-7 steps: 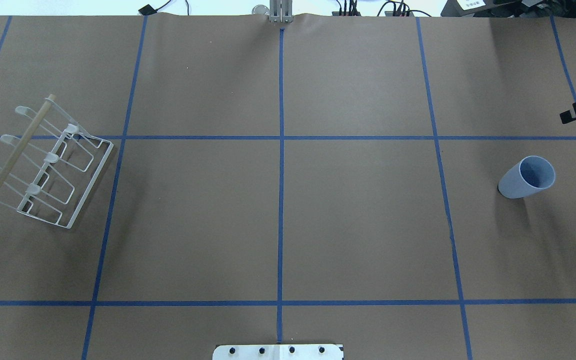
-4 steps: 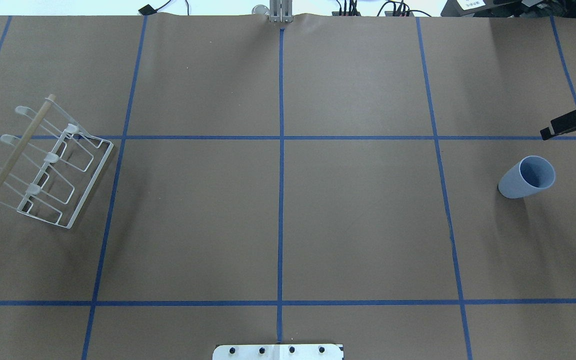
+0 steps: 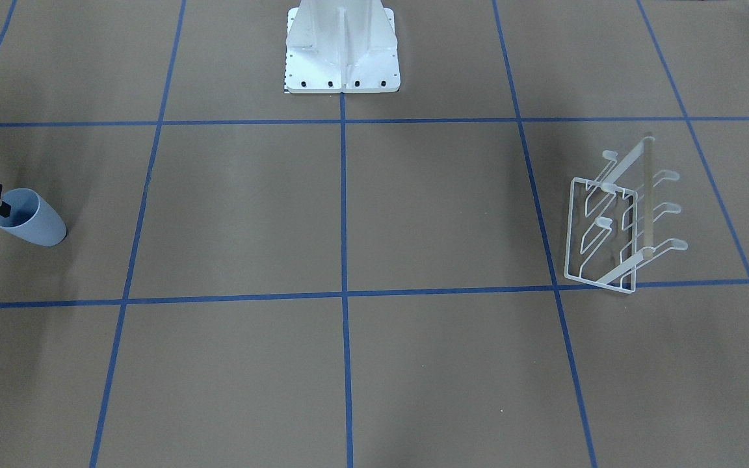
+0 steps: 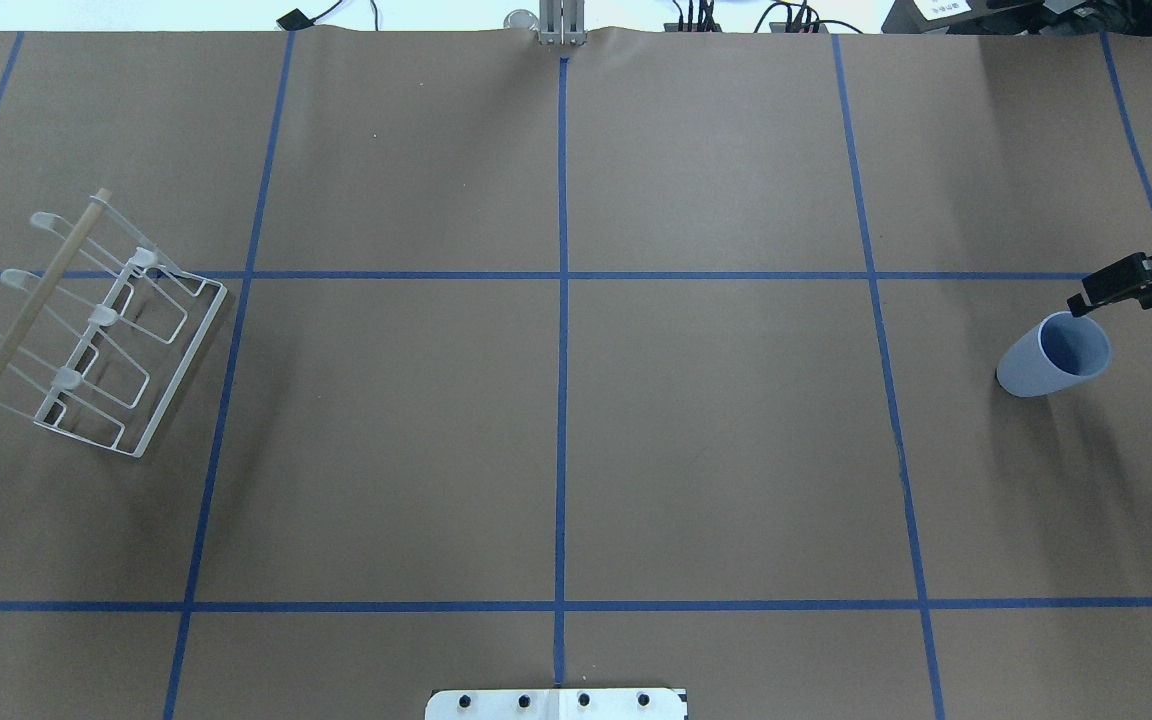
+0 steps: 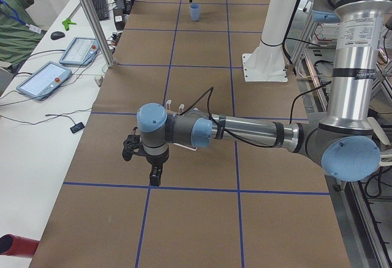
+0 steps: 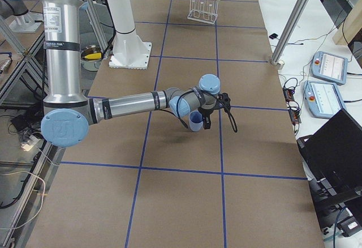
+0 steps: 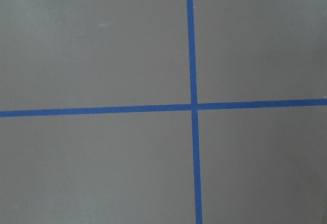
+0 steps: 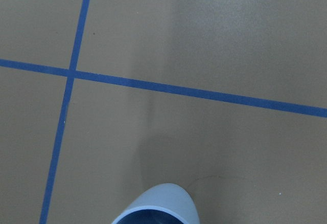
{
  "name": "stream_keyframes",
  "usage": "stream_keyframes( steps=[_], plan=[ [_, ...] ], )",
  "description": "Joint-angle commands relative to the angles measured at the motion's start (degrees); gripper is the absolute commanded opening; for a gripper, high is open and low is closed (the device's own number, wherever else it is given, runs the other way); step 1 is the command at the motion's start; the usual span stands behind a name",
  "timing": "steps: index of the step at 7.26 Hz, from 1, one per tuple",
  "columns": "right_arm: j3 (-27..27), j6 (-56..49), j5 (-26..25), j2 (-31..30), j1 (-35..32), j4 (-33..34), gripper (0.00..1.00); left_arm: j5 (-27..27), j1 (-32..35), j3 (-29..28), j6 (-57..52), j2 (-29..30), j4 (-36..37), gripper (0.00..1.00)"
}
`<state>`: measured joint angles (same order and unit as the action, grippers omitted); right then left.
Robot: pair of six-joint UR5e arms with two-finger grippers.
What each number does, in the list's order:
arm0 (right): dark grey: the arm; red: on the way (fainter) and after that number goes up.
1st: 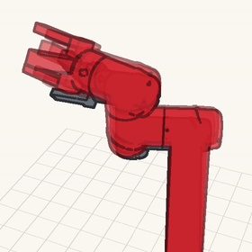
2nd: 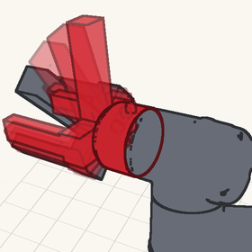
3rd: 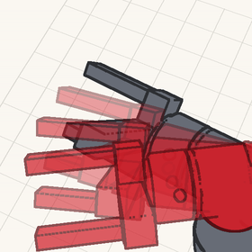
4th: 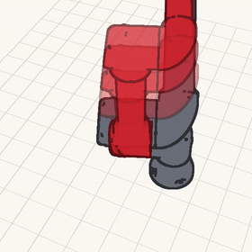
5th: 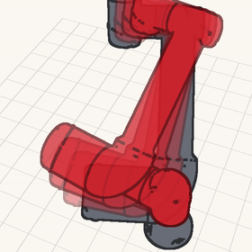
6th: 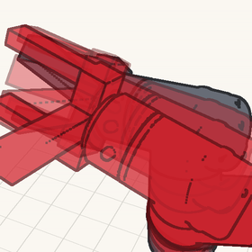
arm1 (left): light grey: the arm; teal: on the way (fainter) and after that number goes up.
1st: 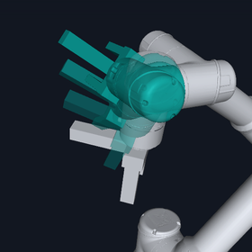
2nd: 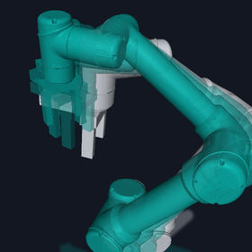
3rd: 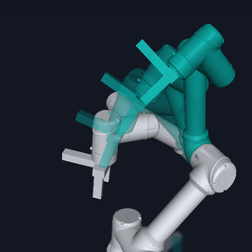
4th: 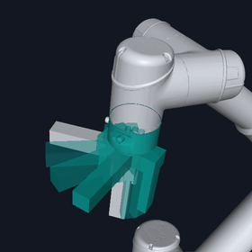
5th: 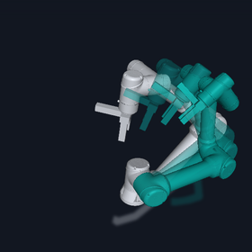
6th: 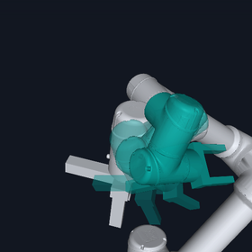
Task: Hang cup on cup holder
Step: 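Lower the right gripper onto the light blue cup's base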
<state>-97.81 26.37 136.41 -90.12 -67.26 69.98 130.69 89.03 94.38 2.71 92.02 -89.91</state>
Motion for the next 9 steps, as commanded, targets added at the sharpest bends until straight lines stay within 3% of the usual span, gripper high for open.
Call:
stream_keyframes(
  steps=[1, 7, 8, 9],
  plan=[
    [1.7, -0.1, -0.4, 0.0, 1.4, 0.2, 1.00, 0.0, 0.0, 0.1, -0.1, 0.0, 0.0, 0.98],
    [2.1, 0.0, 0.6, -0.8, 2.6, 0.6, 0.97, 0.0, 0.0, 0.0, -0.1, 0.1, 0.0, 0.98],
    [2.3, 0.0, 0.6, -0.9, 2.9, 0.6, 0.65, 0.0, 0.0, 0.0, -0.1, 0.1, 0.0, 0.98],
    [2.4, 0.0, 0.6, -0.9, 3.2, 0.6, 0.21, 0.0, 0.0, 0.0, -0.1, 0.1, 0.0, 0.98]
  ],
)
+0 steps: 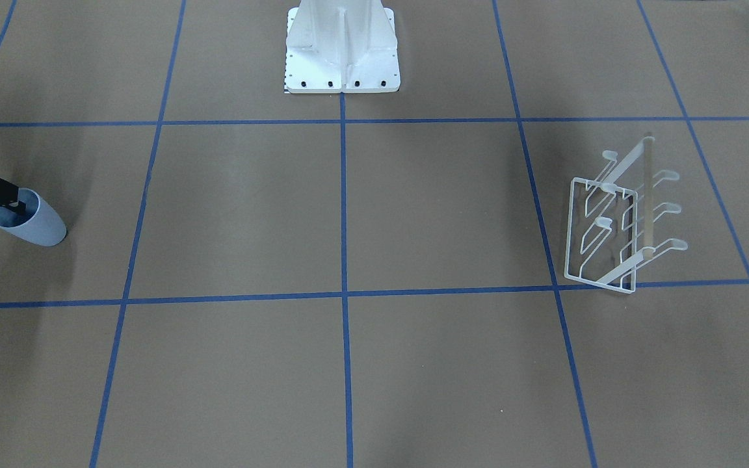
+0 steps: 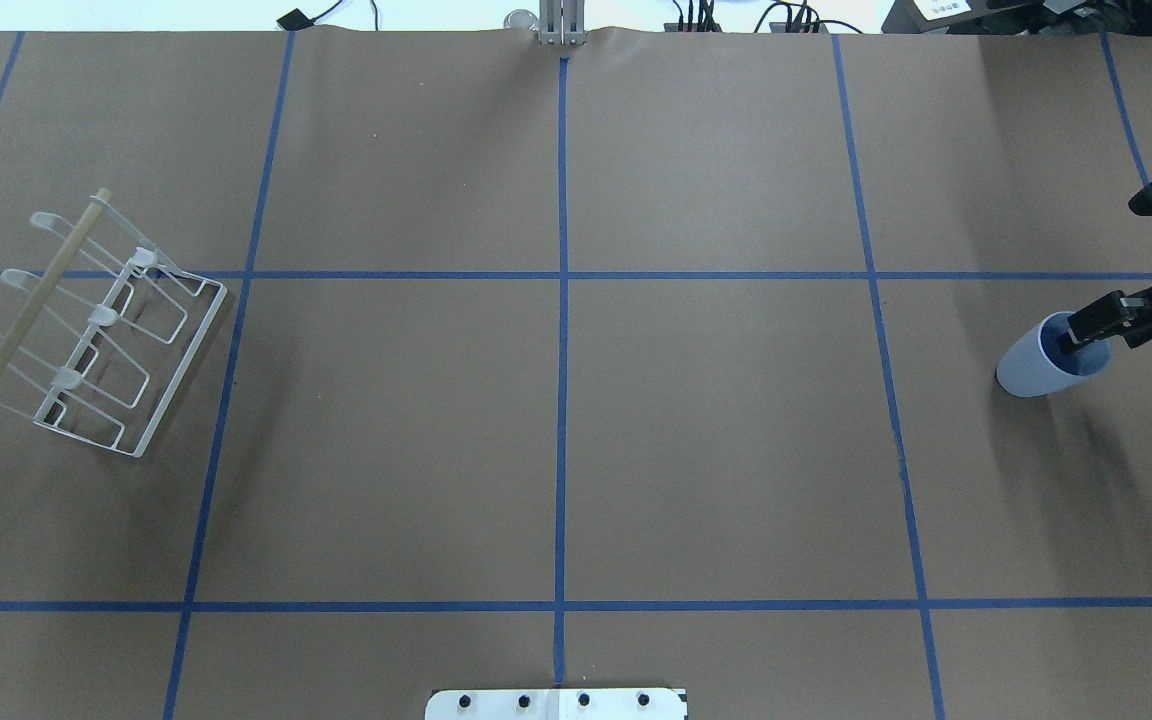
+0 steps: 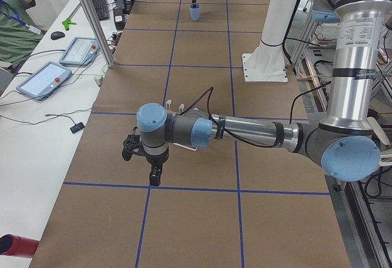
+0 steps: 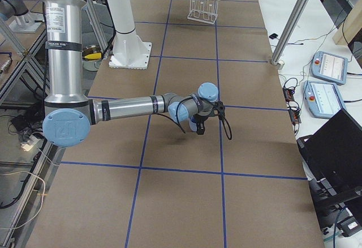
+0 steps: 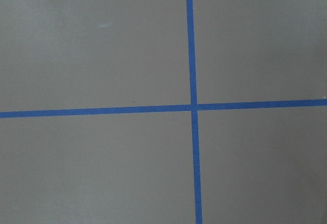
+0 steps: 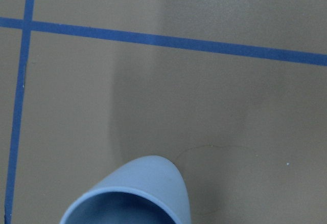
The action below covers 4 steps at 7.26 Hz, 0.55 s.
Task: Hang cup on cup holder
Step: 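Lower the right gripper onto the light blue cup's base, then grasp the cup base with the right gripper and lift it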
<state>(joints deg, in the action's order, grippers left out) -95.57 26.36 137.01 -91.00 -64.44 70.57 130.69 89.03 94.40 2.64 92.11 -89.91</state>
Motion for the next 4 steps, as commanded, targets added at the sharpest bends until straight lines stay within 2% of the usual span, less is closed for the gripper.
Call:
stream_keyframes(
  steps=[1, 4],
  plan=[
    [-0.1, -0.2, 0.0, -0.6, 0.4, -0.4, 0.00, 0.1, 0.0, 0.1, 0.1, 0.0, 0.1, 0.98],
    [-2.3, -0.4, 0.1, -0.8, 0.3, -0.8, 0.00, 0.1, 0.0, 0.1, 0.4, 0.4, 0.2, 0.98]
  ],
)
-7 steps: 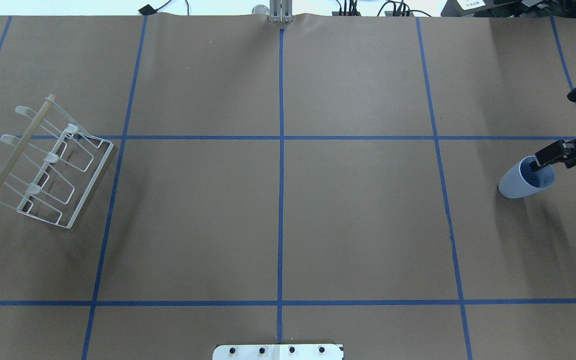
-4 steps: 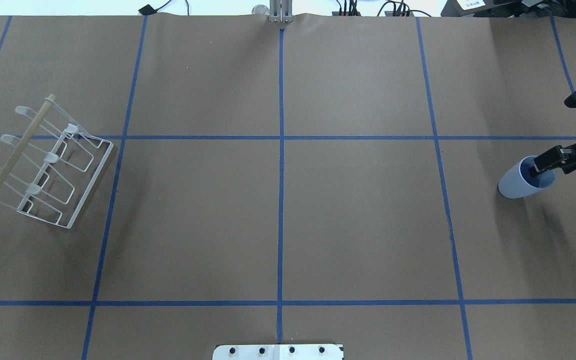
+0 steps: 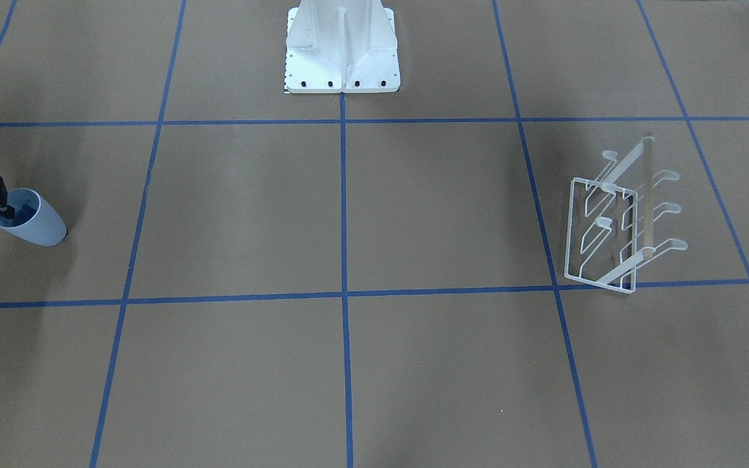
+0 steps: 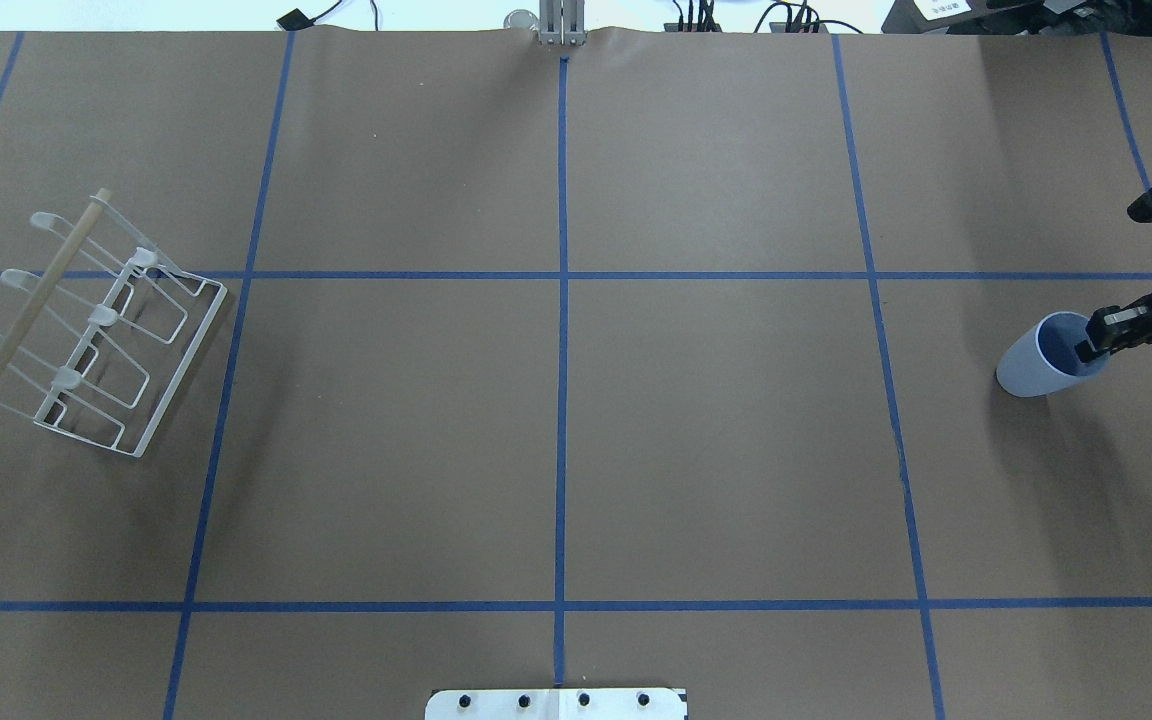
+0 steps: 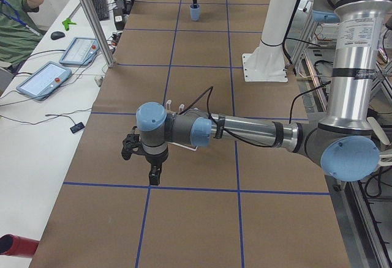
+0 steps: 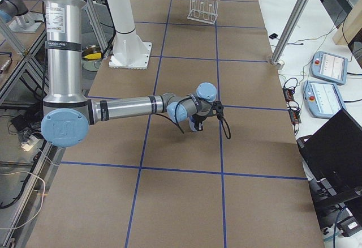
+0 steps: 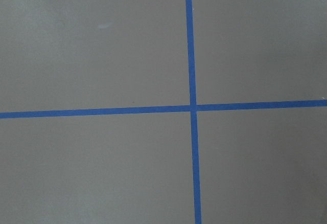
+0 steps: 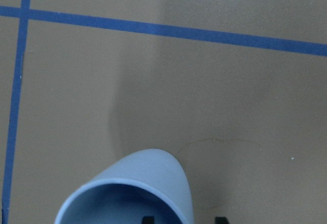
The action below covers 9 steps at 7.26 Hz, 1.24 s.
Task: Hang cup on cup holder
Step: 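Grasp the cup base with the right gripper and lift it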
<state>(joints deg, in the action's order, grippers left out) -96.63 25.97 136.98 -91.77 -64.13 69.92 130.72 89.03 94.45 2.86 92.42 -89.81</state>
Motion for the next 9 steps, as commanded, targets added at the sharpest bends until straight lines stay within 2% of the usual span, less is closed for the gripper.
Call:
stream_keyframes(
  steps=[1, 2, 3, 4, 5, 7, 9],
  plan=[
    [-3.1, 0.0, 0.7, -0.6, -0.1, -0.3, 0.00, 0.1, 0.0, 0.1, 0.3, 0.1, 0.1, 0.98],
    [-5.8, 0.8, 2.0, -1.1, -0.4, -0.3, 0.00, 1.0, 0.0, -0.4, 0.6, 0.6, 0.2, 0.99],
    [-8.4, 2.1, 2.4, -1.0, -0.9, -0.4, 0.00, 4.2, 0.0, -1.0, 0.7, 1.6, 0.4, 0.98],
    [-10.8, 4.8, 2.0, 0.2, -0.9, -0.5, 0.00, 4.4, 0.0, -0.2, 4.4, 2.8, -0.2, 0.99],
    [-11.8, 11.8, 1.8, 2.1, -0.9, -5.0, 0.00, 4.5, -0.2, -0.1, 6.0, 3.8, -4.3, 0.99],
    [-11.3, 34.6, 0.8, 2.4, -0.9, -26.2, 0.00, 4.5, -0.6, 0.0, 18.8, 4.9, -14.8, 0.98],
    [-11.5, 45.5, 0.5, 2.5, -0.9, -37.4, 0.00, 4.5, -7.8, 0.1, 36.2, 5.9, -31.3, 0.98]
  ],
)
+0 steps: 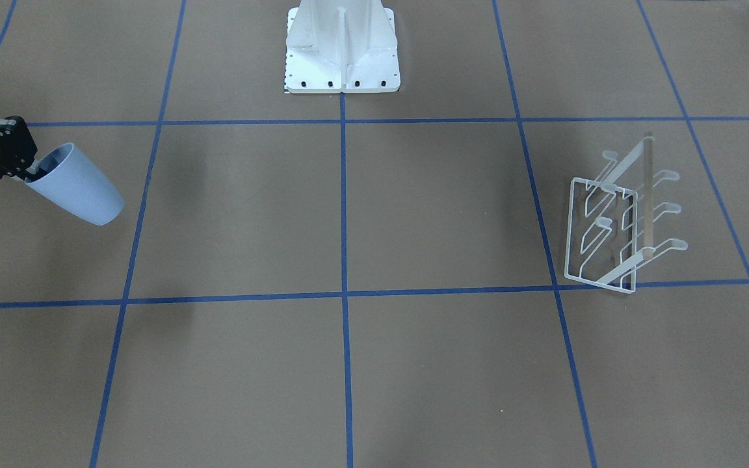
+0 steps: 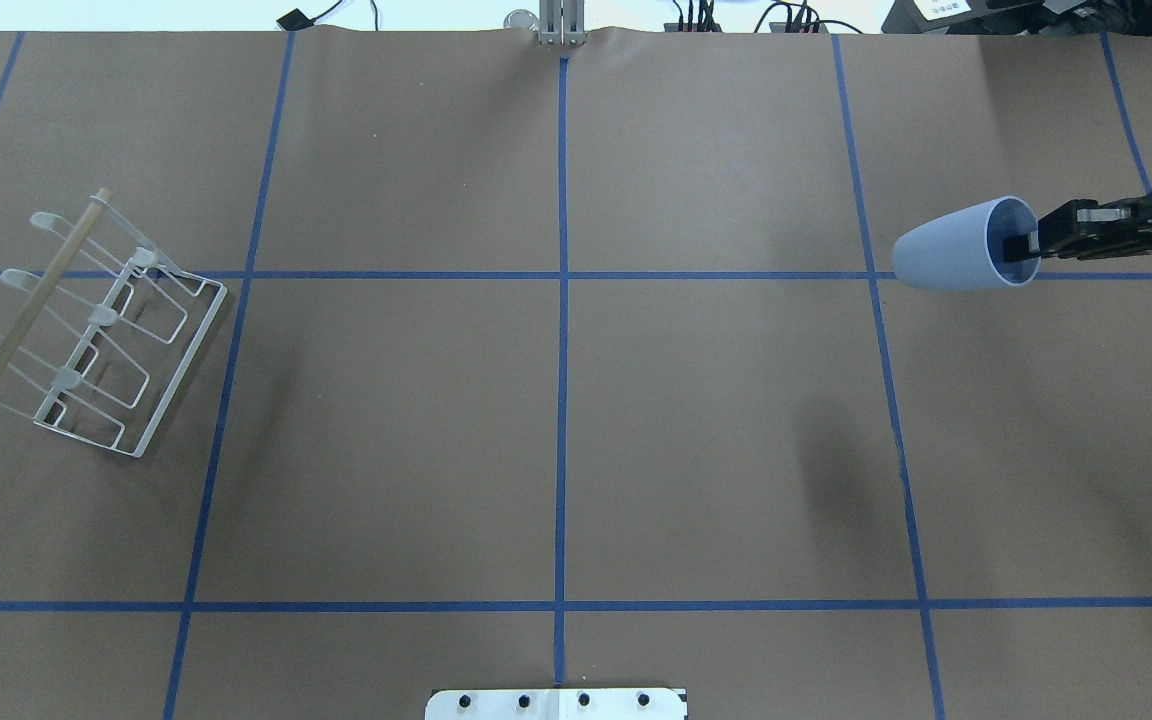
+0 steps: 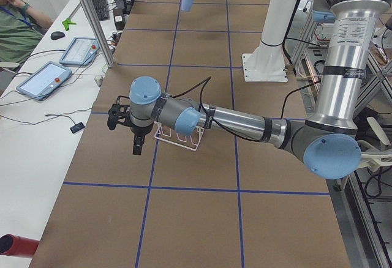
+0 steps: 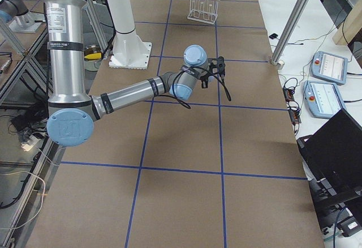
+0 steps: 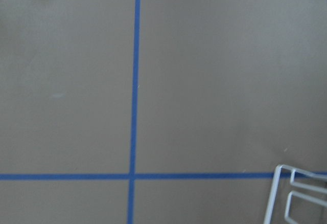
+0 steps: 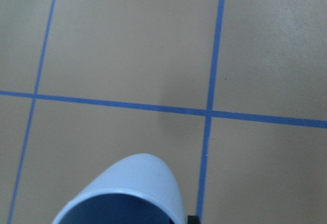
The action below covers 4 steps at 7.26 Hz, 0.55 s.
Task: Hang cup on cup holder
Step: 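Grasp the cup base with the right gripper and lift it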
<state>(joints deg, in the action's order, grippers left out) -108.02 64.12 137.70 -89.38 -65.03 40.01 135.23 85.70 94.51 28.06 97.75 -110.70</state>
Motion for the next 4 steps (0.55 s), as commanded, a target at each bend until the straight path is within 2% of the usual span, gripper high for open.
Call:
stream_keyframes(
  steps=[1, 2, 4],
  plan=[
    [-0.3, 13.0, -0.2, 0.1, 0.0, -10.5, 0.00, -0.1, -8.2, -0.3, 21.7, 3.5, -17.6, 0.98],
    [0.0, 19.9, -0.2, 0.1, 0.0, -16.0, 0.00, -0.1, -11.0, 0.1, 30.8, 6.1, -22.7, 0.98],
    [0.4, 24.7, -0.2, 0.0, 0.0, -22.2, 0.00, -0.3, -15.6, 0.3, 46.8, 10.5, -31.9, 0.98]
  ],
)
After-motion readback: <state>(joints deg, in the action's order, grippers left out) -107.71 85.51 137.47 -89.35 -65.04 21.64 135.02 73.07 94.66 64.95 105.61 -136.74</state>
